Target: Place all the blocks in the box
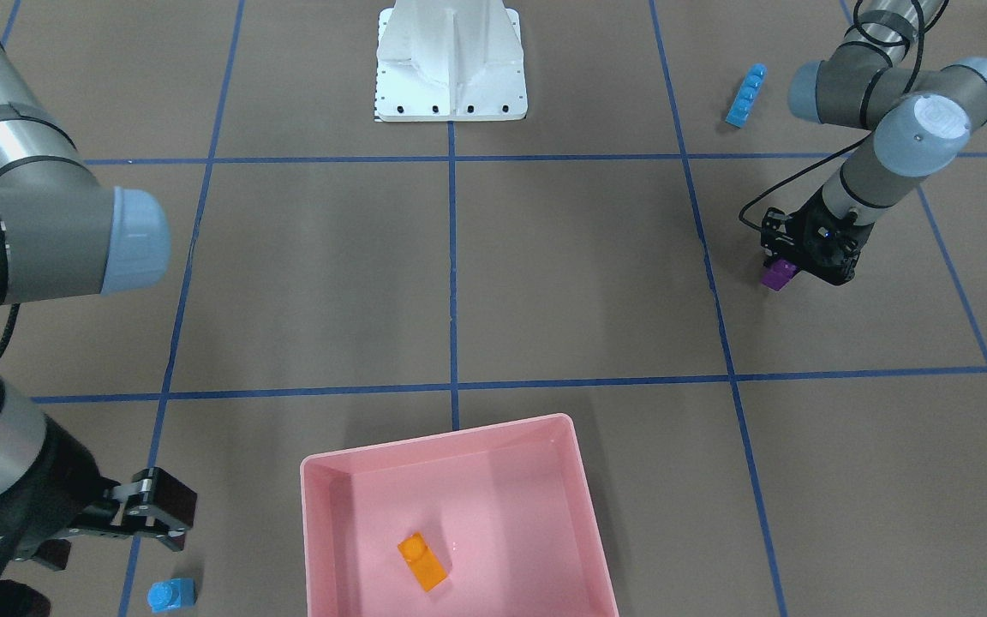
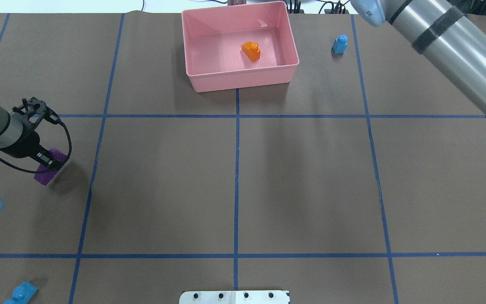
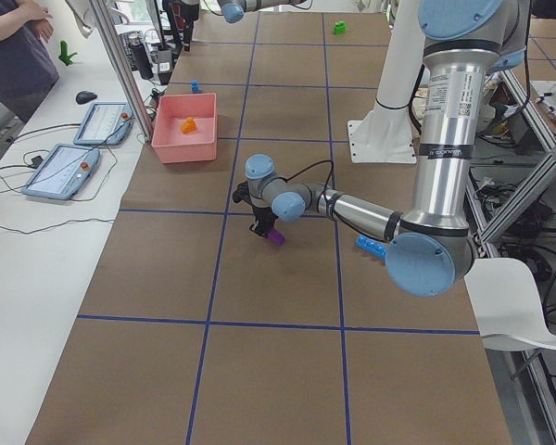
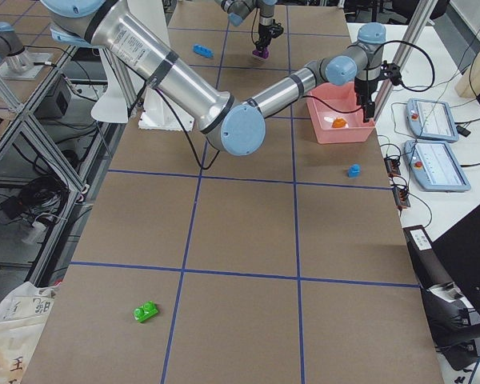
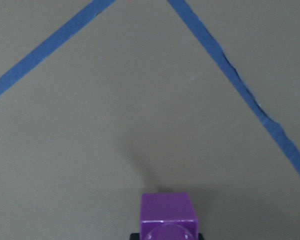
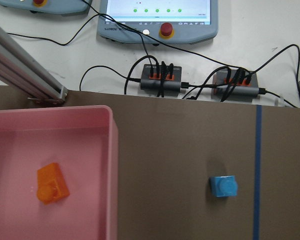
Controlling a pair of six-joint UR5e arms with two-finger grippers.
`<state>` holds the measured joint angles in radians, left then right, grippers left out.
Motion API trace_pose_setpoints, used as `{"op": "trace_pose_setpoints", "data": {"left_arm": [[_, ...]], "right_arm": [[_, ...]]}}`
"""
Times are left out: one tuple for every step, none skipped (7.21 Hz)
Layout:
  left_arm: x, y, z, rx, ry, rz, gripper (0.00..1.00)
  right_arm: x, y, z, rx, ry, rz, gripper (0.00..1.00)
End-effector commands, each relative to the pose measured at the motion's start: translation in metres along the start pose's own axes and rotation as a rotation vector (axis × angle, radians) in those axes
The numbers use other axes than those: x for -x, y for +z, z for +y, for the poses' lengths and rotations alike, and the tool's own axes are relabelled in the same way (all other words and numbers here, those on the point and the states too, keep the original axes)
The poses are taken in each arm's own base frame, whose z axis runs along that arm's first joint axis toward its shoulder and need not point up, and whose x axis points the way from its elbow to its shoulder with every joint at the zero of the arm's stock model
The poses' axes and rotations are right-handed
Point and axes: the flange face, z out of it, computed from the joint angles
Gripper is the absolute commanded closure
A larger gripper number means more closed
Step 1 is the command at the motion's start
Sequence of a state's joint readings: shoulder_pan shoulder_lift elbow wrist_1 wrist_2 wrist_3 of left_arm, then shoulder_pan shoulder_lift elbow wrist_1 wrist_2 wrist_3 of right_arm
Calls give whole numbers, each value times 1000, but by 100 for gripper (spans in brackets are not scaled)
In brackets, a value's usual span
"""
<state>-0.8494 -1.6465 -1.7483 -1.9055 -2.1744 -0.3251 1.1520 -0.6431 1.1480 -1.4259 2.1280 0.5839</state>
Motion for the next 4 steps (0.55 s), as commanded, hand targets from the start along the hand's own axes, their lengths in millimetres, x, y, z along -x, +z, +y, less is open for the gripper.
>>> {"op": "trace_pose_setpoints", "data": {"left_arm": [[-38, -37, -37, 31, -55, 23, 100], [-48, -54, -63, 25, -68, 15, 100], [-50, -74, -85, 4, -85, 10, 100], [-59, -104, -117, 5, -121, -8, 100]], "right_arm": [[-38, 17, 7, 1, -57, 32, 1], [-25, 39, 14, -15, -72, 43, 1], [-13, 72, 25, -43, -94, 47, 1], [-22, 100, 42, -81, -86, 39, 1]]}}
